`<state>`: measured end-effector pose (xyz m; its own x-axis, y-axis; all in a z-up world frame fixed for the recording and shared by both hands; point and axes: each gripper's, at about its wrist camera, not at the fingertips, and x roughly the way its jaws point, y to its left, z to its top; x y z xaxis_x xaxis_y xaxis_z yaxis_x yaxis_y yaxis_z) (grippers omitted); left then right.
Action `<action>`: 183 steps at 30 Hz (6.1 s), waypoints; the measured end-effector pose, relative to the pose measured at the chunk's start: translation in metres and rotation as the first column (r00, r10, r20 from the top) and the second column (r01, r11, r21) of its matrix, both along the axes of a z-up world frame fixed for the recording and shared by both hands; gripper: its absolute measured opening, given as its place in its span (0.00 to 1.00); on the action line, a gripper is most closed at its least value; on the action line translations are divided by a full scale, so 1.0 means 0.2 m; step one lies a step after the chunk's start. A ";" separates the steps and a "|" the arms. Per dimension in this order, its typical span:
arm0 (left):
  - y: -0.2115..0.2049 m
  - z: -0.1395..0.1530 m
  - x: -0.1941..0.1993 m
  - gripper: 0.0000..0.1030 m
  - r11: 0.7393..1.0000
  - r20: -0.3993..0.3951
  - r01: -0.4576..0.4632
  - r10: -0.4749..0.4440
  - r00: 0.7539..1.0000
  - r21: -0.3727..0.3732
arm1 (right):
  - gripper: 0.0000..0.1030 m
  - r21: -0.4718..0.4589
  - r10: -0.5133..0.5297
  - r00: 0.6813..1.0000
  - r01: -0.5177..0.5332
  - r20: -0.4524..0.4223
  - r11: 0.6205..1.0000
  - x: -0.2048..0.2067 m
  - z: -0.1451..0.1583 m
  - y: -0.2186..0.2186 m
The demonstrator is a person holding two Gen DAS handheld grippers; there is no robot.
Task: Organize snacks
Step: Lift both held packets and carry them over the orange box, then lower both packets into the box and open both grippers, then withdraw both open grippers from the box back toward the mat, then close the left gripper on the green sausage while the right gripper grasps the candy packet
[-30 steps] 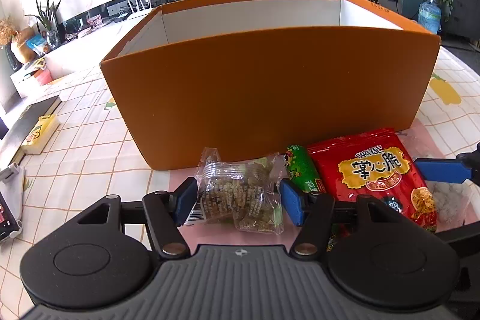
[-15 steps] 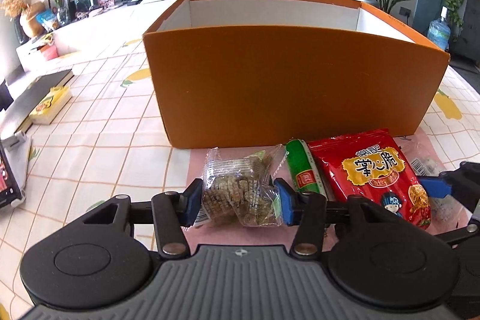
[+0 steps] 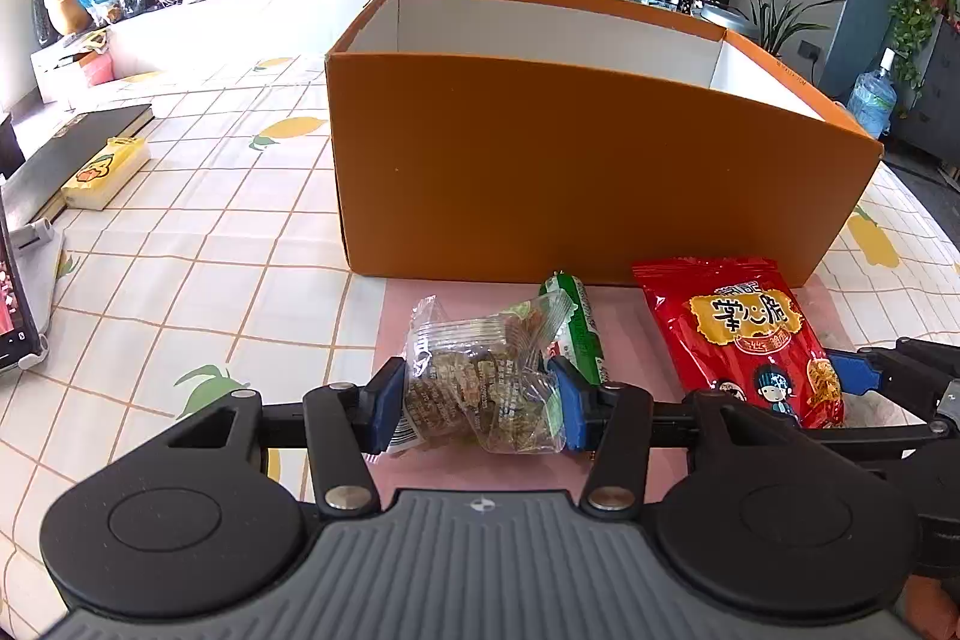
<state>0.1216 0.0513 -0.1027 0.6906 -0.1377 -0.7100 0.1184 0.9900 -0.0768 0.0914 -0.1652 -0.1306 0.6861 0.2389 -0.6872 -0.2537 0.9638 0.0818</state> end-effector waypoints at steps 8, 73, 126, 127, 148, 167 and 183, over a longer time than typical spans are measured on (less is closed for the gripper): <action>0.00 0.07 -0.05 0.56 1.000 0.025 -0.002 0.003 1.000 -0.011 | 0.63 0.020 0.010 0.999 -0.011 0.032 1.000 -0.06 0.05 -0.02; -0.23 0.29 0.72 0.56 0.985 -0.071 0.153 -0.148 0.986 0.075 | 0.63 -0.207 0.102 0.989 -0.122 -0.107 0.971 0.97 0.42 -0.06; -0.23 0.51 0.56 0.82 0.991 0.064 0.107 -0.112 0.992 0.079 | 0.86 -0.258 0.075 0.996 -0.088 -0.057 0.962 0.80 0.59 -0.04; -0.22 0.52 0.54 0.82 0.992 0.067 0.110 -0.114 0.991 0.068 | 0.86 -0.250 0.070 0.997 -0.077 -0.038 0.965 0.77 0.62 -0.04; -0.22 0.51 -0.01 0.86 0.992 0.202 0.101 -0.114 0.973 0.072 | 0.89 -0.082 -0.042 0.956 0.068 0.292 0.994 -0.08 0.64 -0.20; -0.13 0.14 -0.21 0.86 0.994 0.031 0.090 -0.088 0.996 -0.069 | 0.88 -0.098 -0.145 0.981 0.158 0.130 0.983 -0.25 0.19 -0.25; -0.13 -0.02 -0.07 0.75 0.997 -0.029 0.046 -0.048 0.998 -0.058 | 0.87 -0.005 -0.197 0.979 0.197 -0.053 0.980 -0.04 0.08 -0.30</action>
<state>0.1076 0.0249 -0.1058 0.6605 -0.2111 -0.7206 0.1617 0.9771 -0.1380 0.0833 -0.2245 -0.1156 0.6823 0.1027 -0.7238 -0.0542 0.9945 0.0900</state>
